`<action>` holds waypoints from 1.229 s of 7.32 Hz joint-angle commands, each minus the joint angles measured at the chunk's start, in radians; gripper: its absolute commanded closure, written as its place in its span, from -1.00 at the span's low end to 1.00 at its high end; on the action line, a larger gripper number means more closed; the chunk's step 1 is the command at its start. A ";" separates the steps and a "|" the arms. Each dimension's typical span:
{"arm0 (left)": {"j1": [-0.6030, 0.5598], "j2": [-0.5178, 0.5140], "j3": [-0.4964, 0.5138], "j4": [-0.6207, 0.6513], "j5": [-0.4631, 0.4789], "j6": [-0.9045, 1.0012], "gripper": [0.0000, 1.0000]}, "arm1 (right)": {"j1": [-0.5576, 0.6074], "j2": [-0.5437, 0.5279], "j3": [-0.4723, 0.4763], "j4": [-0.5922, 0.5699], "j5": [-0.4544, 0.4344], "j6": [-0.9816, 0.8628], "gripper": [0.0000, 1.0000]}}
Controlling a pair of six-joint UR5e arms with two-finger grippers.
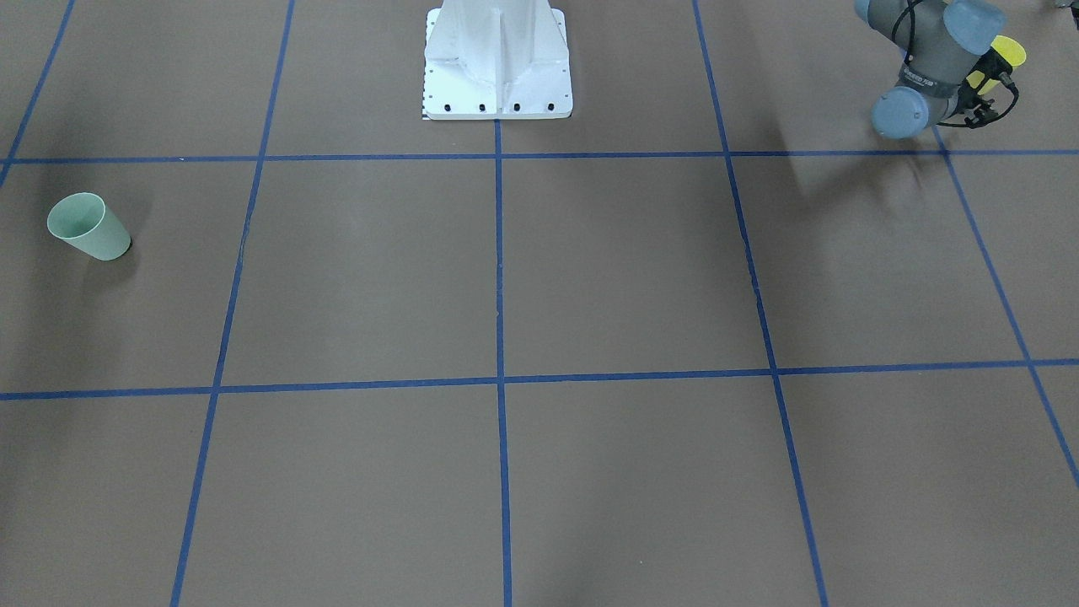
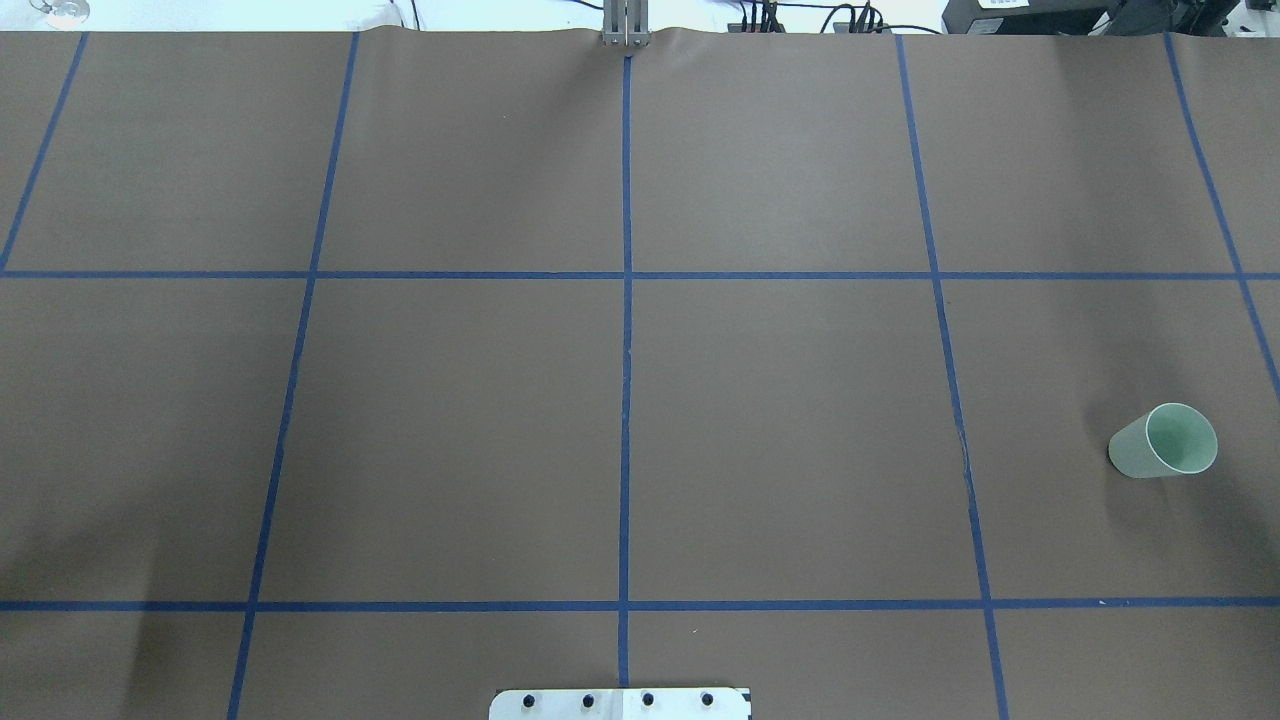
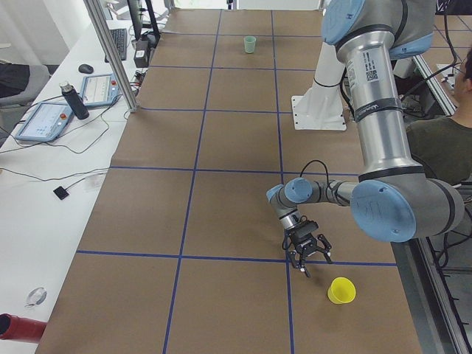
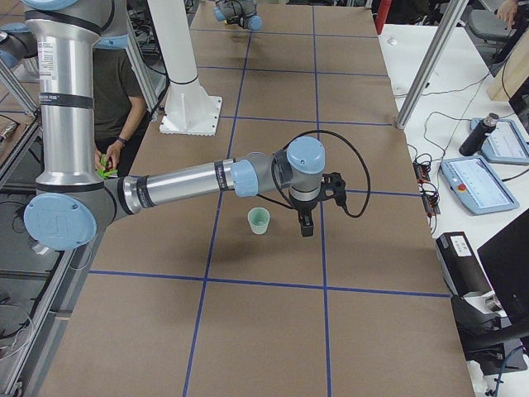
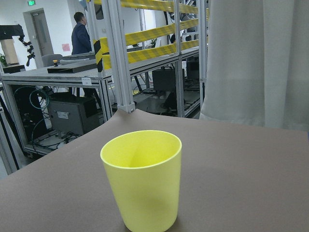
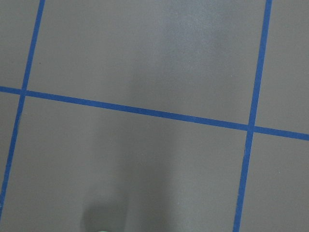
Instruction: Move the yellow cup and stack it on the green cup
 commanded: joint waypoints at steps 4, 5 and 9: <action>0.024 0.022 0.084 -0.078 -0.035 -0.041 -0.99 | 0.000 -0.014 0.044 0.000 -0.002 0.000 -0.99; 0.047 0.020 0.082 -0.105 -0.037 -0.086 -0.99 | -0.002 -0.014 0.044 0.000 -0.002 0.001 -0.99; 0.084 0.054 0.085 -0.130 -0.052 -0.107 -0.99 | -0.009 -0.017 0.050 0.000 -0.005 0.004 -1.00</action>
